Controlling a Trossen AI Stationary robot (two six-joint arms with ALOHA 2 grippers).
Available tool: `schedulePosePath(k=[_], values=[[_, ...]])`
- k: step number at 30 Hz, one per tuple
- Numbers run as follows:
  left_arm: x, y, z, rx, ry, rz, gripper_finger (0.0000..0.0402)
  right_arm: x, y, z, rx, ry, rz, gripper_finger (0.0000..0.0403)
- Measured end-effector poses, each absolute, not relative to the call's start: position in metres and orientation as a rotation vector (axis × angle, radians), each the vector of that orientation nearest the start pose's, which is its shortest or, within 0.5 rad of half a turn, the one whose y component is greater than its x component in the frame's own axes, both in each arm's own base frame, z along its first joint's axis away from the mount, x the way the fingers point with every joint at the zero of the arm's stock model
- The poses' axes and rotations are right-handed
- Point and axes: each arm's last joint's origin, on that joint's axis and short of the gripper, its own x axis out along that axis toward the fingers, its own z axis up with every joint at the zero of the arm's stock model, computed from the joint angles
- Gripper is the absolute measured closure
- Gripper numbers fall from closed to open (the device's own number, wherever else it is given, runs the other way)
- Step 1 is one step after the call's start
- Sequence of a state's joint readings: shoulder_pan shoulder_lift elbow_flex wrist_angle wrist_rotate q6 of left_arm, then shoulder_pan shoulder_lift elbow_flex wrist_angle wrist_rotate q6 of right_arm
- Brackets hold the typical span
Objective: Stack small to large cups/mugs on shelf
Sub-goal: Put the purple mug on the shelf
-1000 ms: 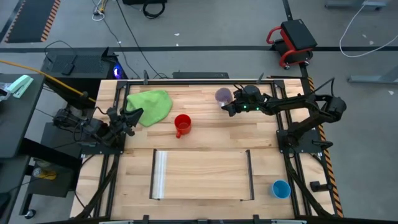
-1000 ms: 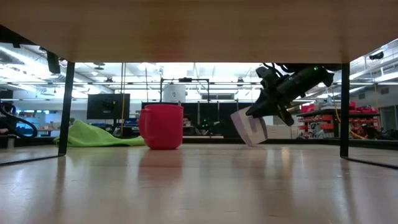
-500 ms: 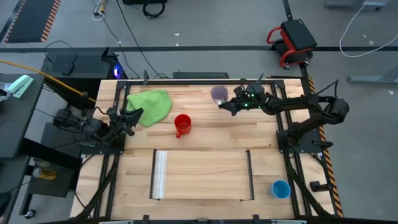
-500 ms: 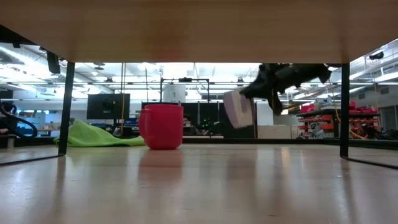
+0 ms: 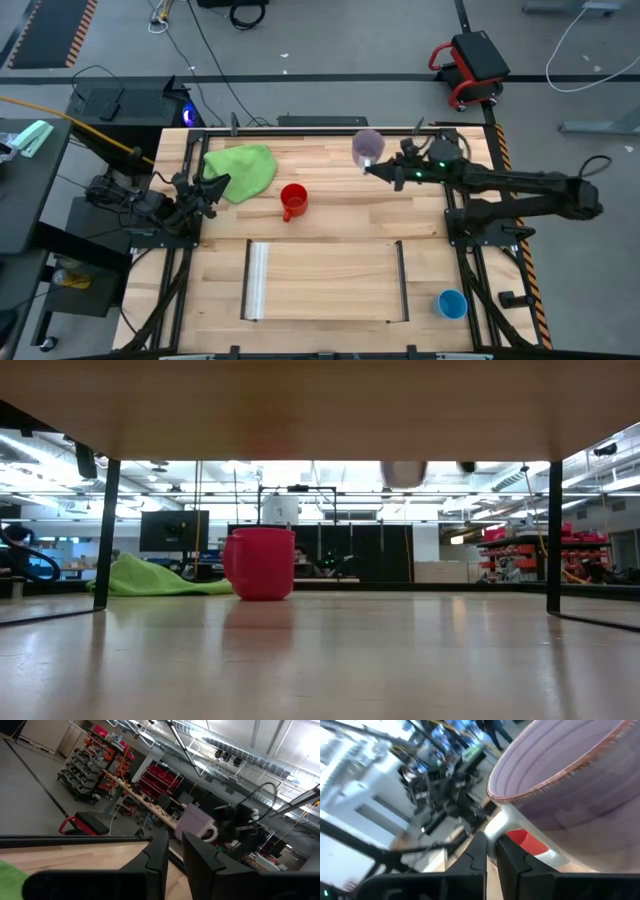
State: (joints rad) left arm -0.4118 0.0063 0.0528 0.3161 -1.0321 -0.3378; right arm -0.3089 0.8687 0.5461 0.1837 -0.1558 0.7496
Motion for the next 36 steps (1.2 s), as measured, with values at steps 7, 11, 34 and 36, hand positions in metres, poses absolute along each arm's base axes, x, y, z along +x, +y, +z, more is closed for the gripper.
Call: schedulePosePath(k=[7,11,34,36], values=[[0.079,-0.007,0.205,-0.561,-0.372,0.567,0.0339,0.167,0.001,0.334,0.634,0.108,-0.129,0.0383],[0.079,-0.008,0.205,-0.556,-0.366,0.568,0.0342,0.166,0.030,0.349,0.612,0.127,-0.094,0.0383],[0.079,-0.008,0.204,-0.570,-0.367,0.566,0.0339,0.221,0.201,0.326,0.696,0.074,-0.246,0.0383],[0.079,-0.008,0.204,-0.569,-0.366,0.566,0.0341,0.220,0.211,0.331,0.689,0.075,-0.255,0.0383]])
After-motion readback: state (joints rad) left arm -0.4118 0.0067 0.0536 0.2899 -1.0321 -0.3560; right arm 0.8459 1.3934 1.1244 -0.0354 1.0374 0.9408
